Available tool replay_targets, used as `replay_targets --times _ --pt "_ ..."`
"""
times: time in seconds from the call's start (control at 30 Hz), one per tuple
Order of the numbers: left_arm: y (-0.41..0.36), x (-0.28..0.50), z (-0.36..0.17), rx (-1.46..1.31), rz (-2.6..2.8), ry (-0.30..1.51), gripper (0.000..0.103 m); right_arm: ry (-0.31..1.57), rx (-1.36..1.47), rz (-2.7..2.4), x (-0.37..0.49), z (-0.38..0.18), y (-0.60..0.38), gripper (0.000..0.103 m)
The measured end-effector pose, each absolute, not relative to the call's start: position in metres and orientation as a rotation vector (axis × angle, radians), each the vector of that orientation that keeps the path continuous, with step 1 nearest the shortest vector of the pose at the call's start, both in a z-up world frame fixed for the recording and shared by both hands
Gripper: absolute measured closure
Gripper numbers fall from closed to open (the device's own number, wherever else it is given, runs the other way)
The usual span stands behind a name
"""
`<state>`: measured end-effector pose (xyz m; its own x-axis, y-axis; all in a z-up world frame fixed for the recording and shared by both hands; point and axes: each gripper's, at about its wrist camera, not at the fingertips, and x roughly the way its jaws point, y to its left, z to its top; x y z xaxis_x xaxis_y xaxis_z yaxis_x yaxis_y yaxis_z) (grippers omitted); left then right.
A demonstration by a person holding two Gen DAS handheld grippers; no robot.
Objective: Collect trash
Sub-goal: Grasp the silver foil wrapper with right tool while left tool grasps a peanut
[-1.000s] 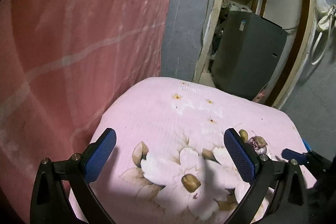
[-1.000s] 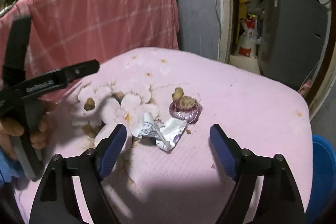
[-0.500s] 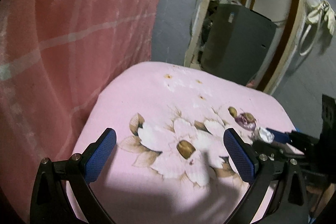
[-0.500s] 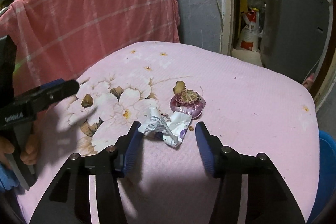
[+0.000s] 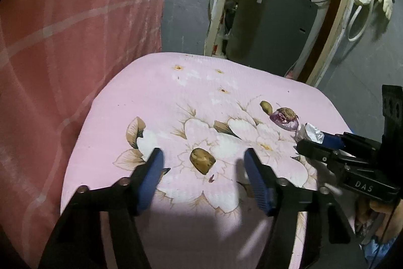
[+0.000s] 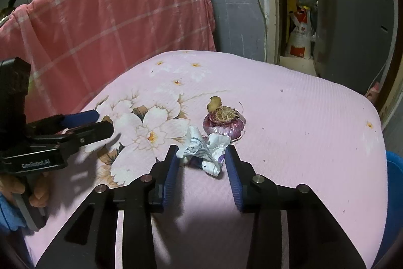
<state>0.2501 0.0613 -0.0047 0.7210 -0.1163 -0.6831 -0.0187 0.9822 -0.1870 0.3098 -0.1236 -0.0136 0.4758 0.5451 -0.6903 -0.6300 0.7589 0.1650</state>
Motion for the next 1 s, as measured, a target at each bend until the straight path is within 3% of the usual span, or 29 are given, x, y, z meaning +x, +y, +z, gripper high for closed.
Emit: replay_targets --times 0.13,0.27,0.67,1.0 --pt "0.059 0.254 -0.006 -0.169 -0.061 0.777 0.066 0.798 -0.117 0.720 0.309 -0.014 -0.125 0.069" --pt "0.056 0.255 -0.007 -0.145 -0.064 0.790 0.087 0.798 -0.114 0.721 0.309 -0.014 -0.125 0.070" --pt "0.039 0.246 0.006 -0.125 -0.064 0.694 0.087 0.727 -0.075 0.729 0.303 -0.006 -0.136 0.082" --pt "0.009 0.241 0.043 -0.134 -0.099 0.513 0.087 0.499 -0.015 0.685 0.281 0.028 -0.165 0.087"
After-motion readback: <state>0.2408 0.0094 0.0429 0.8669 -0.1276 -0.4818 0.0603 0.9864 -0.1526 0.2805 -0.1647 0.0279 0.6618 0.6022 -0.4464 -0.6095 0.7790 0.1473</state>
